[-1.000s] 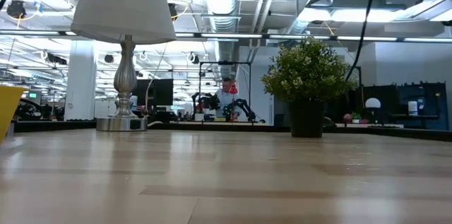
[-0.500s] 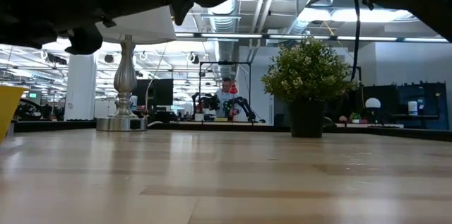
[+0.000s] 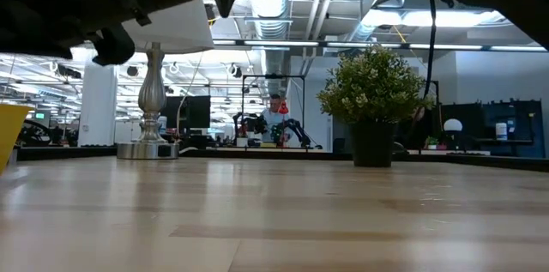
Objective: Pick and place items into bin
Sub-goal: Put the green rubberband into the yellow bin, then return to Home Position
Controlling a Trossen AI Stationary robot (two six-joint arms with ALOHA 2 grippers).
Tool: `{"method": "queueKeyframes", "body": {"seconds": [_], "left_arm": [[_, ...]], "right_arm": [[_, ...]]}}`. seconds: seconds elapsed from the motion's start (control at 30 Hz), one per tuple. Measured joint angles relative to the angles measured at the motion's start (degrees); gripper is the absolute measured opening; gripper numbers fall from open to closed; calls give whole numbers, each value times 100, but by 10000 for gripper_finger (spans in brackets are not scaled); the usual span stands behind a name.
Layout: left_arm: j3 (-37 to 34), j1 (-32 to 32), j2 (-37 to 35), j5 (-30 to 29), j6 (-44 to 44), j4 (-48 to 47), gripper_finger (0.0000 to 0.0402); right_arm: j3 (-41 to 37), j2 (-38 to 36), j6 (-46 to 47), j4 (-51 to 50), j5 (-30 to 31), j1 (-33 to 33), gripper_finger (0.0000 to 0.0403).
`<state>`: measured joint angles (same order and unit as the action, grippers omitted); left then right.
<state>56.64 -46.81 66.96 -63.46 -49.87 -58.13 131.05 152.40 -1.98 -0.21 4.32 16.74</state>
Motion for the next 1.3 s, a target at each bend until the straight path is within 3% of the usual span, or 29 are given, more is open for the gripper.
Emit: {"method": "queueKeyframes", "body": {"seconds": [0.37, 0.5, 0.7, 0.83, 1.07, 1.2, 1.3], "left_arm": [[0, 2, 0, 14, -6, -4, 123], [0, -15, -97, 60, -25, -42, 123], [434, -82, -716, 375, -551, -731, 123], [689, -215, -1373, -7, -566, -1164, 123], [644, -643, -2542, -86, -564, -1636, 123], [-134, -804, -2923, -754, -644, -1561, 123], [-981, -838, -3013, -885, -1058, -1061, 123]], "right_arm": [[-6, -46, 60, -410, 9, -12, 199], [-8, -515, 73, -1705, 14, -12, 212], [6, -1948, 474, -4218, 209, -38, 214], [-18, -2725, 361, -5495, 891, 3, 214], [-62, -4390, 1248, -7637, 2922, 348, 214], [-917, -5349, 1249, -7563, 3249, 856, 214], [-2293, -6243, 1202, -6721, 3494, 1188, 214]]}}
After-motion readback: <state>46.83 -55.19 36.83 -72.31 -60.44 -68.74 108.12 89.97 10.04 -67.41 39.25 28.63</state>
